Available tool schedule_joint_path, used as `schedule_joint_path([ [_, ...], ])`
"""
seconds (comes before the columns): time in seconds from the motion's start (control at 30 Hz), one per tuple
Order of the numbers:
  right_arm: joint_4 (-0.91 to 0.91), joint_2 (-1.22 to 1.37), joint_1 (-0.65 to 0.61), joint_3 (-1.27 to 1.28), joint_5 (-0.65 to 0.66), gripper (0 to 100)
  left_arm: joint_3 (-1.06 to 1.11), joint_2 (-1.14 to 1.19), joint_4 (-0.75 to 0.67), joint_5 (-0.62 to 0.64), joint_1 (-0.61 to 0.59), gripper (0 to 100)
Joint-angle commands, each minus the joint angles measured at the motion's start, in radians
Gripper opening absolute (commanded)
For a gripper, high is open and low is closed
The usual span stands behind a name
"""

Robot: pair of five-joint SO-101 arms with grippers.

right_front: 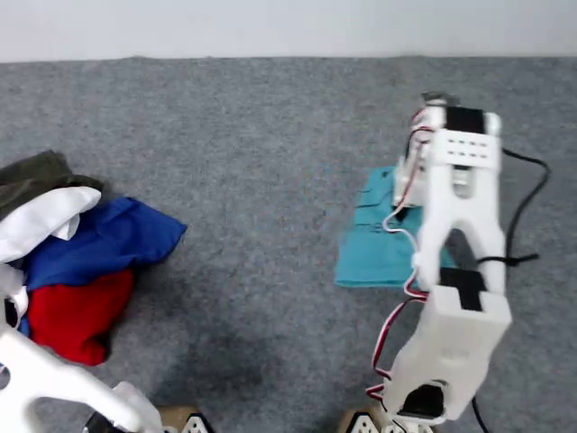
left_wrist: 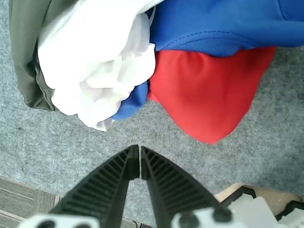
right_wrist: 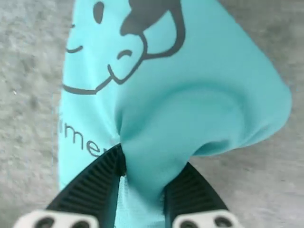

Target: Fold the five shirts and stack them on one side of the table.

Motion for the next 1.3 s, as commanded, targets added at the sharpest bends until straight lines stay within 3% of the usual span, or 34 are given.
schedule_joint_path([
  [0.0,0.013,-0.097,0.104,-0.014,0.098,0.9,-0.015,-0.032,0.02,-0.002,0.002,2],
  [0.37,-0.142,-0.007,0.461,-0.014,0.446,0.9,-0.015,-0.032,0.02,0.0,0.002,2],
  [0.67,-0.355,0.094,0.636,-0.014,0.629,0.9,0.03,-0.032,0.02,0.0,0.002,2],
  [0.93,-0.423,0.142,0.642,-0.018,0.671,2.1,0.061,-0.032,0.02,0.0,0.002,2],
  [1.1,-0.375,0.133,0.628,-0.028,0.661,15.9,0.059,-0.034,0.02,0.0,0.002,2],
  [1.27,-0.309,0.053,0.615,-0.048,0.66,18.4,0.068,-0.132,0.015,0.0,0.008,2],
])
